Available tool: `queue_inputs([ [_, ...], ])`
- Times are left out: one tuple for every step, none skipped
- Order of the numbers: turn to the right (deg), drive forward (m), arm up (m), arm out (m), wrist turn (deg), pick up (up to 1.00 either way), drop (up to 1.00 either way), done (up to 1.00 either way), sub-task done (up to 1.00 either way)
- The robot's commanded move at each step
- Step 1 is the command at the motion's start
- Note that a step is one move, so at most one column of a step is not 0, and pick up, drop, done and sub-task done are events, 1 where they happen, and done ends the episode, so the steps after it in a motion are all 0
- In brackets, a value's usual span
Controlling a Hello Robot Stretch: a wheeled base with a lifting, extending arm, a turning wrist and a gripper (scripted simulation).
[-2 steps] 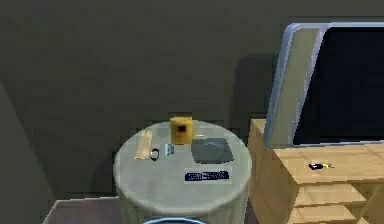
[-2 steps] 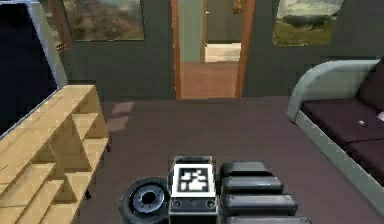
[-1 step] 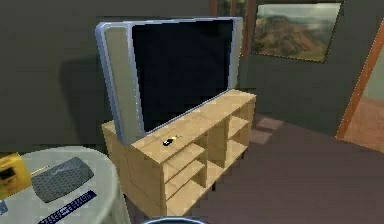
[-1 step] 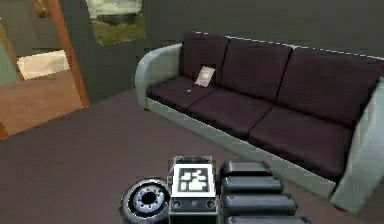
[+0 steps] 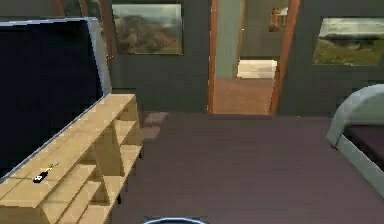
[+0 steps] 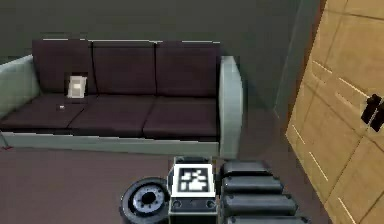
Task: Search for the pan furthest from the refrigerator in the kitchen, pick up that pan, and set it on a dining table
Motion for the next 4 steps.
queue_inputs([
  [-45.0,0.00,0.00,0.00,0.0,0.00,0.00,0.00,0.00],
  [-45.0,0.00,0.00,0.00,0.0,0.00,0.00,0.00,0.00],
  [-45.0,0.00,0.00,0.00,0.0,0.00,0.00,0.00,0.00],
  [-30.0,0.00,0.00,0.00,0.0,0.00,0.00,0.00,0.00],
])
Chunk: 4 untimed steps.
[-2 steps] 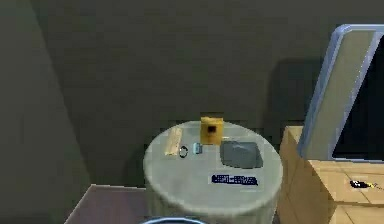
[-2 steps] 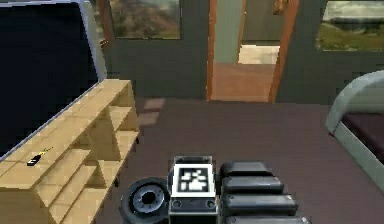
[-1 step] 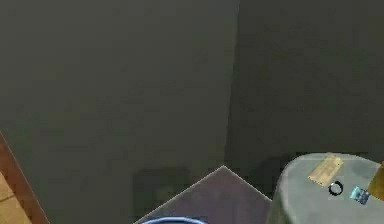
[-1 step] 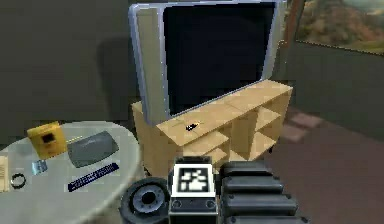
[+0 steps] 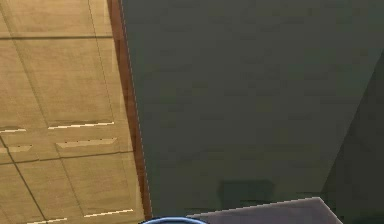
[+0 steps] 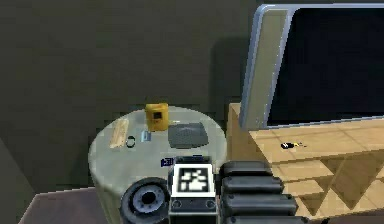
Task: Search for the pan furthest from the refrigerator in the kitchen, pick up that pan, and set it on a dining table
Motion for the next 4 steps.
queue_inputs([
  [0.0,0.00,0.00,0.48,0.0,0.00,0.00,0.00,0.00],
  [0.0,0.00,0.00,0.00,45.0,0.00,0.00,0.00,0.00],
  [0.0,0.00,0.00,0.00,45.0,0.00,0.00,0.00,0.00],
  [0.0,0.00,0.00,0.00,6.0,0.00,0.00,0.00,0.00],
])
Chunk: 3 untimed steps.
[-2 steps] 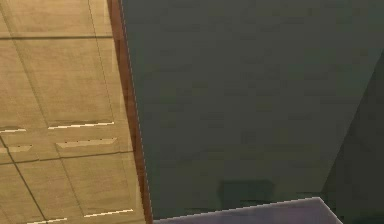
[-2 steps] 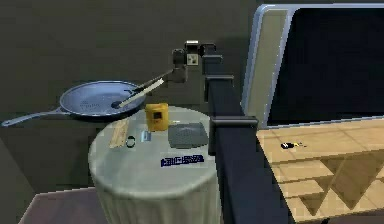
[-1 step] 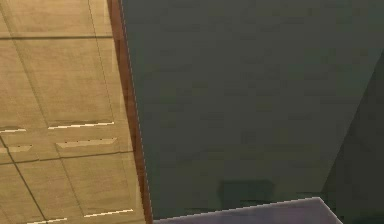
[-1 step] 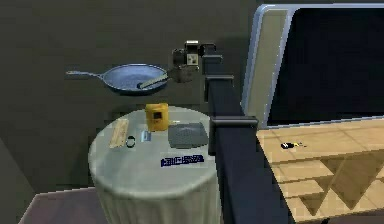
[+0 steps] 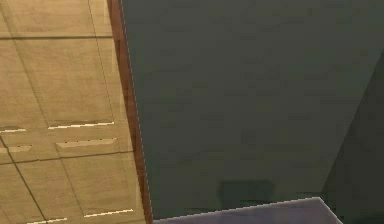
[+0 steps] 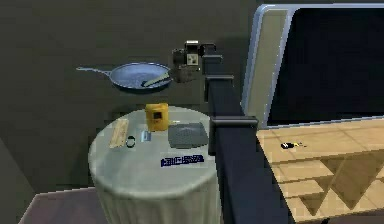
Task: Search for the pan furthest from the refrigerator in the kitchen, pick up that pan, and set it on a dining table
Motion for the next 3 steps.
queue_inputs([
  [0.0,0.00,-0.30,0.00,0.0,0.00,0.00,0.00,0.00],
  [0.0,0.00,0.00,0.00,0.0,0.00,1.00,0.00,0.00],
  [0.0,0.00,0.10,0.00,0.0,0.00,0.00,0.00,0.00],
])
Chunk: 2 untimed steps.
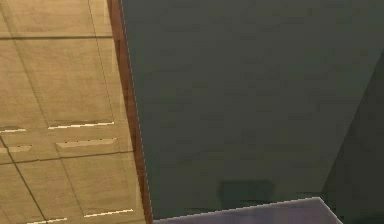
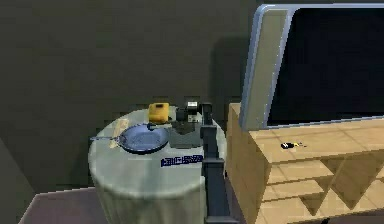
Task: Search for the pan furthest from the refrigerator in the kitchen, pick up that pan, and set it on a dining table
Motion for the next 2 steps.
queue_inputs([
  [0.0,0.00,0.00,-0.08,0.0,0.00,0.00,0.00,0.00],
  [0.0,0.00,0.00,0.00,0.0,0.00,0.00,1.00,0.00],
])
